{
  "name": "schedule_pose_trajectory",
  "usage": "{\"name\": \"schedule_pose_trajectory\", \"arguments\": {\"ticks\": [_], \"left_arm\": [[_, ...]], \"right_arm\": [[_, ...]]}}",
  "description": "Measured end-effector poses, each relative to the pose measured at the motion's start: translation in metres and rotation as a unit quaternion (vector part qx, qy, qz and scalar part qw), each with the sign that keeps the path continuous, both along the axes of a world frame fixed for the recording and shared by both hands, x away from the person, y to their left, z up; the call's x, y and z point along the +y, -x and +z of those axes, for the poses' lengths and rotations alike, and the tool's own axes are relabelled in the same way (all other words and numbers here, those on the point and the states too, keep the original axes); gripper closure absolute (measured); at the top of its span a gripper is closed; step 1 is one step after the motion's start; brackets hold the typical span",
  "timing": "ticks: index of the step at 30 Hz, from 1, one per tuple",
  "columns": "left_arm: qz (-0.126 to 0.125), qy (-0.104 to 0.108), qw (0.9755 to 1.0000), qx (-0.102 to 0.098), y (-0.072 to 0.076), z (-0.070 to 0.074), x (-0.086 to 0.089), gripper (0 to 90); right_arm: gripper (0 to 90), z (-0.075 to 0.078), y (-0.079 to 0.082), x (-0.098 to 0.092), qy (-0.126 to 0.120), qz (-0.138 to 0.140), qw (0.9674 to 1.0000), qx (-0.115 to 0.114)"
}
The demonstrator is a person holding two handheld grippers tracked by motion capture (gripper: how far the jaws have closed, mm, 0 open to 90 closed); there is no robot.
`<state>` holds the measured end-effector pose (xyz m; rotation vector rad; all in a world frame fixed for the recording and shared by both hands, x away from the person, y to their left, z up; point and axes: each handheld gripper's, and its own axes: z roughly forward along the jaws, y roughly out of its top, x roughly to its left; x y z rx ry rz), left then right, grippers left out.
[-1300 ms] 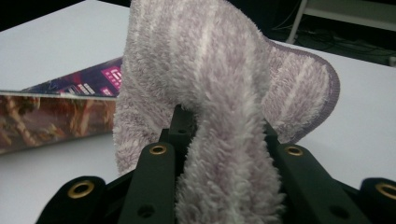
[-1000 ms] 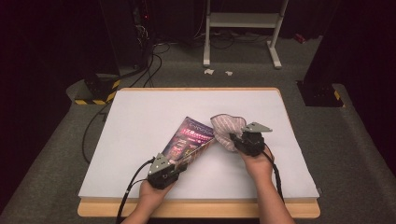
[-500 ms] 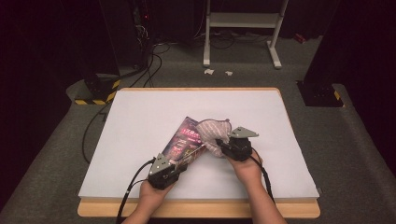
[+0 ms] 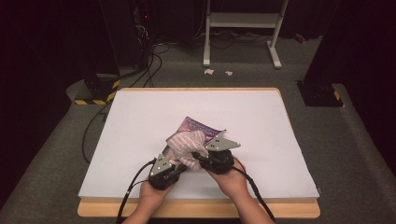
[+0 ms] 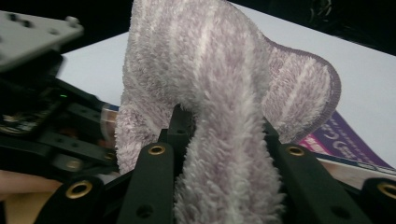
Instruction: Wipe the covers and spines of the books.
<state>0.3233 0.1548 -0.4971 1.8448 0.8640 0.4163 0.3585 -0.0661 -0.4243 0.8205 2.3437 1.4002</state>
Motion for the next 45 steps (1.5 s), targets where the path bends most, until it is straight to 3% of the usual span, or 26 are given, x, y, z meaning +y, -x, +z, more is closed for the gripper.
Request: {"name": "schedule_pose_trajectory", "arguments": {"ticks": [6,10,19,26,32,40,45], "left_arm": [[0.0,-0.01,0.9999,-0.007,0.002,0.0,-0.002,82.8],[-0.004,-0.018,0.9998,-0.01,0.003,0.0,-0.003,82.8],[-0.005,-0.012,0.9999,-0.003,0.007,-0.001,0.002,82.8],[-0.006,-0.015,0.9999,-0.003,0.009,-0.002,0.002,82.6],[-0.01,-0.024,0.9996,-0.006,0.01,-0.002,0.002,82.3],[-0.011,-0.028,0.9995,-0.005,0.014,-0.003,0.003,81.6],[-0.014,-0.029,0.9995,-0.002,0.015,-0.004,0.004,81.0]], "right_arm": [[69.4,0.004,0.008,0.008,0.013,0.002,0.9998,-0.012],[69.4,0.001,0.001,0.004,0.015,-0.009,0.9998,-0.005],[69.4,-0.011,-0.021,-0.015,0.015,-0.048,0.9987,0.012],[69.3,-0.025,-0.04,-0.039,0.02,-0.097,0.9948,0.026],[69.4,-0.039,-0.058,-0.063,0.019,-0.143,0.9886,0.043],[69.4,-0.051,-0.074,-0.081,0.023,-0.181,0.9819,0.052],[69.5,-0.051,-0.074,-0.081,0.021,-0.179,0.9824,0.048]]}}
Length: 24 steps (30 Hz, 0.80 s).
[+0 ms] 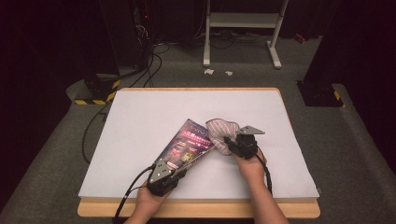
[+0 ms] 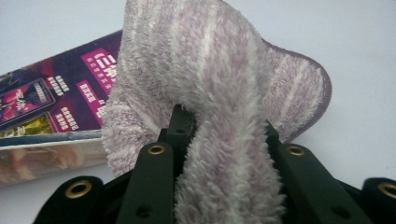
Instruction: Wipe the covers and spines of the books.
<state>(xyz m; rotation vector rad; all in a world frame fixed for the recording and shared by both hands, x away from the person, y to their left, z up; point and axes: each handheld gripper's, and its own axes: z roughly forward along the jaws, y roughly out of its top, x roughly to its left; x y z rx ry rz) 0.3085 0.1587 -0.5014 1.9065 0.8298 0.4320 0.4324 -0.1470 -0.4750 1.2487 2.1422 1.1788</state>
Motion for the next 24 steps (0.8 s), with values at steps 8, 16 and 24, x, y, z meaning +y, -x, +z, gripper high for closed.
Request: {"name": "schedule_pose_trajectory", "arguments": {"ticks": [8,16,24], "left_arm": [[-0.002,0.001,1.0,0.004,0.0,0.0,0.001,80.6],[-0.003,0.006,0.9999,0.008,-0.002,0.002,0.003,81.4],[-0.001,0.002,1.0,0.007,-0.002,0.002,0.002,82.0]], "right_arm": [[69.5,0.014,0.018,0.022,0.016,0.031,0.9991,-0.023],[69.4,0.032,0.048,0.057,0.003,0.105,0.9939,-0.035],[69.4,0.045,0.08,0.092,0.0,0.172,0.9835,-0.055]]}}
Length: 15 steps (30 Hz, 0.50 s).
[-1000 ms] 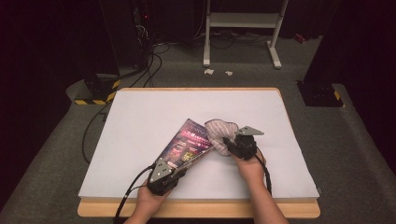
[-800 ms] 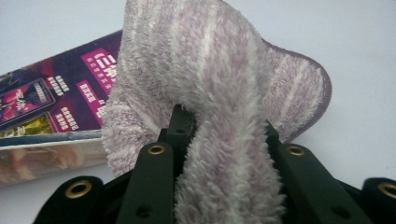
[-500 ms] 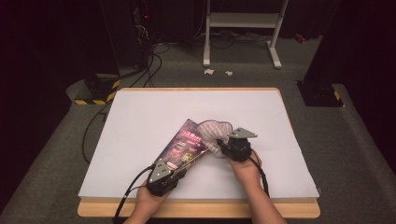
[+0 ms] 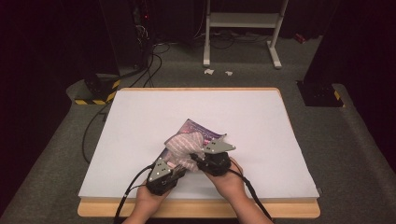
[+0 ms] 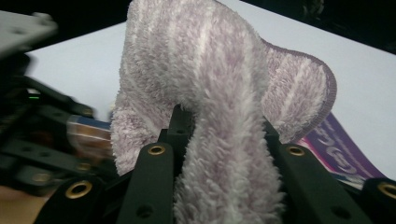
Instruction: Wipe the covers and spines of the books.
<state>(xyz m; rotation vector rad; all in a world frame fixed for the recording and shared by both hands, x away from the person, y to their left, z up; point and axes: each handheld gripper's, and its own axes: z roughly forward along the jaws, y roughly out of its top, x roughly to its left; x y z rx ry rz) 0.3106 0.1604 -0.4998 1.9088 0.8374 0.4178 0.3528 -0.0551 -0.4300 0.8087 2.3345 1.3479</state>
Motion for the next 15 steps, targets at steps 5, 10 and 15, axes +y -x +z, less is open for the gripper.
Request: {"name": "schedule_pose_trajectory", "arguments": {"ticks": [5,10,15], "left_arm": [[0.002,-0.002,1.0,-0.001,0.0,0.0,0.0,82.3],[0.001,-0.003,1.0,-0.003,0.0,0.0,-0.001,82.2],[0.0,-0.003,1.0,-0.001,0.0,0.0,-0.001,82.1]], "right_arm": [[69.4,0.002,0.009,0.011,0.011,0.01,0.9997,-0.019],[69.4,-0.001,-0.002,0.0,0.004,-0.004,1.0,-0.003],[69.4,-0.008,-0.018,-0.016,0.003,-0.036,0.9993,0.008]]}}
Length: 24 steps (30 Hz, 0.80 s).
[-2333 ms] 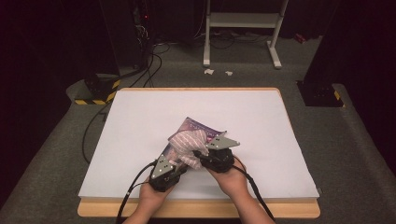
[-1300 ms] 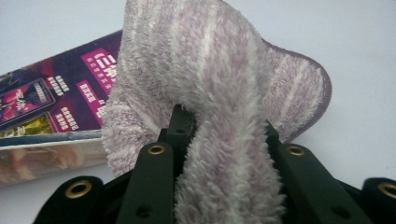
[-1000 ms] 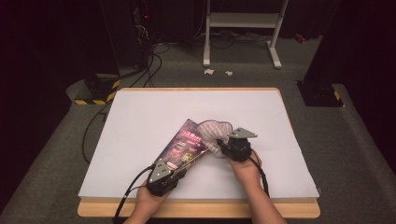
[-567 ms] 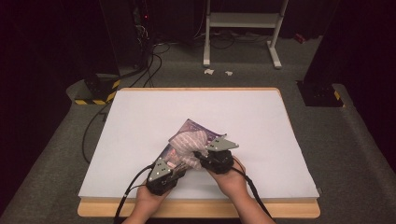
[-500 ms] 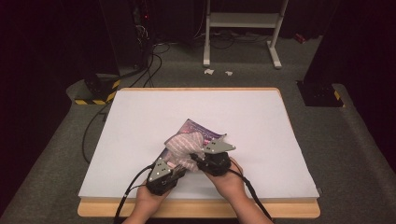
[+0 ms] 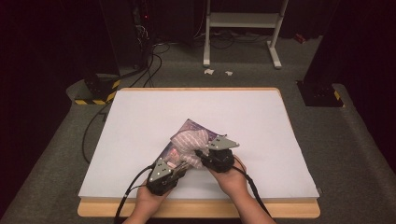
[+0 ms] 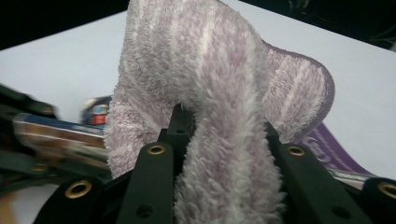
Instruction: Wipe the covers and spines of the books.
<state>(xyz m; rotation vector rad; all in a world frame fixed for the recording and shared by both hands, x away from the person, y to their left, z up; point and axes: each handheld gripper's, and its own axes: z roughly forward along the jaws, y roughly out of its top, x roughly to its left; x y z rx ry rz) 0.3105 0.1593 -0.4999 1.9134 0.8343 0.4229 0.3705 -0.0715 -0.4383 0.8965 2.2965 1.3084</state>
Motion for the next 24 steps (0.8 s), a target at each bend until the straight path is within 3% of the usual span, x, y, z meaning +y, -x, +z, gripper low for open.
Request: {"name": "schedule_pose_trajectory", "arguments": {"ticks": [8,15,24], "left_arm": [[-0.002,-0.002,1.0,0.0,0.0,0.0,-0.001,81.9],[0.0,-0.001,1.0,0.0,0.0,0.0,-0.001,81.7],[0.001,-0.002,1.0,-0.002,0.001,-0.001,-0.002,81.5]], "right_arm": [[69.4,-0.017,-0.027,-0.033,0.004,-0.067,0.9976,0.014],[69.4,-0.034,-0.05,-0.065,0.004,-0.125,0.9916,0.032],[69.0,-0.047,-0.064,-0.087,0.001,-0.166,0.9851,0.044]]}}
